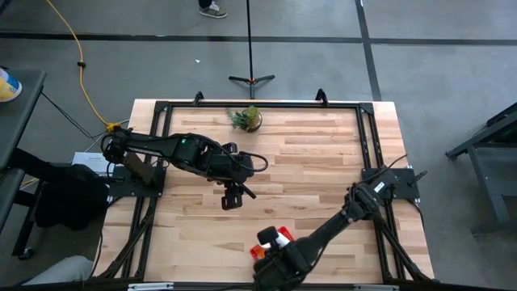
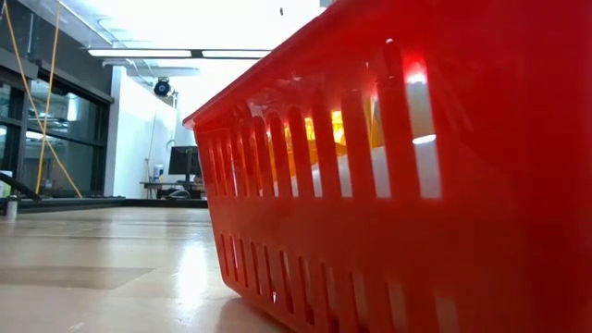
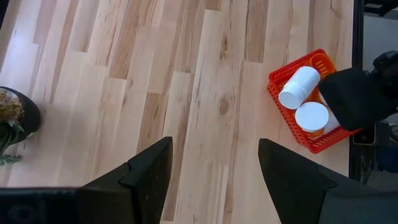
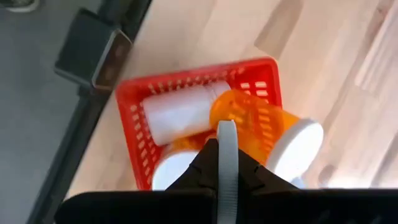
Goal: Pick and place pill bottles into a basket
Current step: Put the white pill bottle cap into the red bin, then return to Home Position
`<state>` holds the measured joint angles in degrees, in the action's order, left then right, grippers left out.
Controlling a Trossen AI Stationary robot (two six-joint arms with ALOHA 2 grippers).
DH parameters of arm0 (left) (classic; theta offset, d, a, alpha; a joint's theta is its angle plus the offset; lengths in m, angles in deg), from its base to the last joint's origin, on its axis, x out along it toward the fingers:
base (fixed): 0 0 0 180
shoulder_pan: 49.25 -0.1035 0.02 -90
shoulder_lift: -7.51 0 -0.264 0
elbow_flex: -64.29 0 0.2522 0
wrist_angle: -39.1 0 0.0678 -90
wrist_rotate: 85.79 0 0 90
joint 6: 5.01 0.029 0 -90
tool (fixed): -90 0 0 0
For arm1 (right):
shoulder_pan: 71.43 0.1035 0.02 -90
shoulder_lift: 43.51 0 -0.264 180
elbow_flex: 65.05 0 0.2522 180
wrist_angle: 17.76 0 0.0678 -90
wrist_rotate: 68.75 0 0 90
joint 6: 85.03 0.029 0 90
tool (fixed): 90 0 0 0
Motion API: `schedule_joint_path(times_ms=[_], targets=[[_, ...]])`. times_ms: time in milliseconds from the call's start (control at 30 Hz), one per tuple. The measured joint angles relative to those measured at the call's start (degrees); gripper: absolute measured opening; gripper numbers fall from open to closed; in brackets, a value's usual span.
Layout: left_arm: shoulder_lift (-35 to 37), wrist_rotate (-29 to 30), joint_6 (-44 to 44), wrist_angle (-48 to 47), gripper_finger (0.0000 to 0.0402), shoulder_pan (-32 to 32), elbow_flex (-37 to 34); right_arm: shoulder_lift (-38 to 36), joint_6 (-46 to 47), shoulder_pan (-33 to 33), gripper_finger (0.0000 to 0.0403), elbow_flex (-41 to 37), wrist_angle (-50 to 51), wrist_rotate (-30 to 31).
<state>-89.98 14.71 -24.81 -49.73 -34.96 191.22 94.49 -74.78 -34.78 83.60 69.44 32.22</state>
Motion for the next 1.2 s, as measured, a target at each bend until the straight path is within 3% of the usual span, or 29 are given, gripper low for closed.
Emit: schedule_joint_path(times_ms=[567,1200], targets=[[0.0,0.0,0.25,-0.07,0.0271,-0.02,0.0,-0.02,-0.24,-2.46,0.0006,0.0,-3.81,-5.54],[0.0,0.0,0.25,-0.09,0.0271,-0.02,0.0,-0.06,1.79,-2.56,0.0132,0.0,-3.84,-5.02]])
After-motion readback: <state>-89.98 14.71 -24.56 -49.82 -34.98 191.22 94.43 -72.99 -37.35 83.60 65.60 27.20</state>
